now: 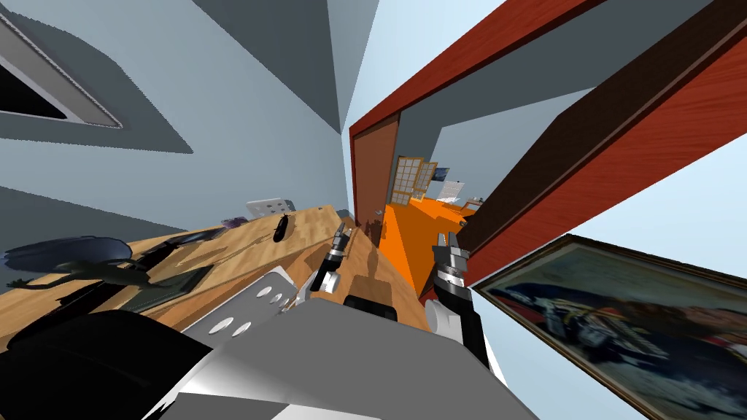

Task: Push the door open

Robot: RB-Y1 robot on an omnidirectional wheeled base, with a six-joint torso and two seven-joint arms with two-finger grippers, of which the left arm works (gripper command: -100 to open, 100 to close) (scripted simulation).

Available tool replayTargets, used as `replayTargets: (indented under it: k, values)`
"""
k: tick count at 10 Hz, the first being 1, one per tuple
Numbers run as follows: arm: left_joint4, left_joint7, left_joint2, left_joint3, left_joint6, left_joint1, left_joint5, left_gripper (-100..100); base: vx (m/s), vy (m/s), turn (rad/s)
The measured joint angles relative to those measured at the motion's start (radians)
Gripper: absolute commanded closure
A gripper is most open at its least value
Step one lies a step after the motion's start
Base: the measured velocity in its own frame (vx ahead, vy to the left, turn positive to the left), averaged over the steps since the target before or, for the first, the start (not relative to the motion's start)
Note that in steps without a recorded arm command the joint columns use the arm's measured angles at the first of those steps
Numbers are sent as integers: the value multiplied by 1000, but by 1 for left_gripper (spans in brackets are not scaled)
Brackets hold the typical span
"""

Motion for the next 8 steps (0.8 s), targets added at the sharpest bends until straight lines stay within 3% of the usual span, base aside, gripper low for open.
replayTargets:
  k: [6,8]
  values:
    - [123,-1,9,-25,-26,-49,5,-100,88,45,-80]
    - [178,-1,10,-31,-36,-78,8,-100,97,57,-86]
